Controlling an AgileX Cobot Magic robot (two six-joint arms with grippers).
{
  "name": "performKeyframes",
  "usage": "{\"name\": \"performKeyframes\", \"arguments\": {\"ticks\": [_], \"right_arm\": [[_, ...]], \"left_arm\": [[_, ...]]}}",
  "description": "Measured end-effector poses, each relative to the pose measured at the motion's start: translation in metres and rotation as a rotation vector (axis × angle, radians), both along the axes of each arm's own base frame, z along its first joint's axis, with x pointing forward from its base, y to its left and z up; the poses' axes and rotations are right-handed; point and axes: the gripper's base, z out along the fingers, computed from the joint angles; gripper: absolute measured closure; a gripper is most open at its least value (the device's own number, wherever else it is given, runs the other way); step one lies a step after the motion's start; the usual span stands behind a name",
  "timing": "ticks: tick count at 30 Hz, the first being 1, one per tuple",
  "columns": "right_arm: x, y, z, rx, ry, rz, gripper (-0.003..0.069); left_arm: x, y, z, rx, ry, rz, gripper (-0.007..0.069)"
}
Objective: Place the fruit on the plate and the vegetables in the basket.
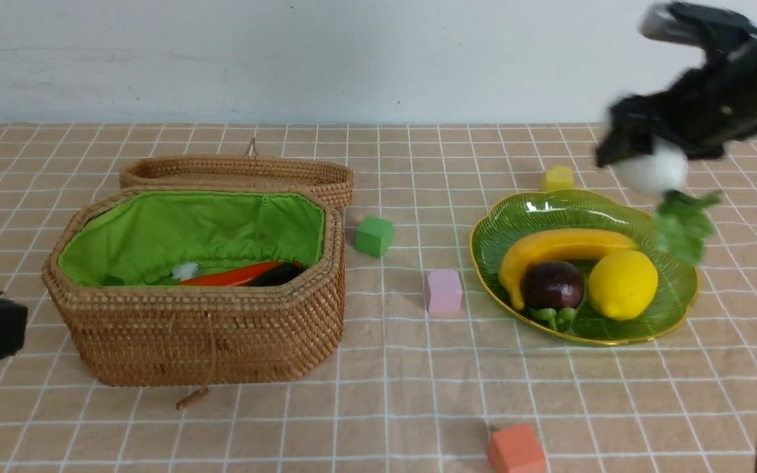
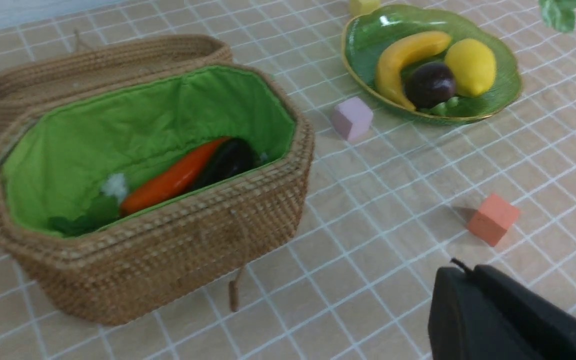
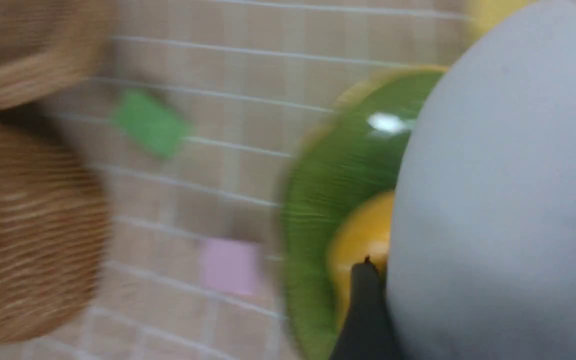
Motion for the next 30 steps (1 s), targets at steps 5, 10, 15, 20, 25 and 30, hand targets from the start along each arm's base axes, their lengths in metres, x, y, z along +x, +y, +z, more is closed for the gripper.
{"name": "performKeyframes", "arguments": {"ticks": [5, 10, 15, 20, 25, 30], "right_arm": [[-0.032, 0.125, 0.039, 0.058, -0.285, 0.488, 0.0172], [-0.047, 0.212, 0.030, 0.071, -0.479, 0.687, 0.0172], [-0.044, 0.268, -0.016, 0.020, -0.584, 0.682, 0.0165], [-0.046, 0.286, -0.032, -0.052, -0.658, 0.690, 0.0007], [-0.071, 0.268, 0.008, -0.054, -0.591, 0.757, -0.0003], [-0.112, 0.199, 0.067, -0.168, -0.272, 0.709, 0.0156]], "left_arm": [[0.005, 0.018, 0.002, 0.008, -0.035, 0.199, 0.0617], [0.007, 0.022, 0.004, 0.010, -0.049, 0.246, 0.0617], [0.007, 0.022, 0.004, 0.008, -0.048, 0.248, 0.0617], [0.007, 0.020, 0.005, -0.002, -0.061, 0.238, 0.0612], [0.007, 0.018, 0.008, -0.021, -0.096, 0.213, 0.0609], [-0.008, 0.026, 0.014, -0.138, -0.210, 0.134, 0.0617]]}}
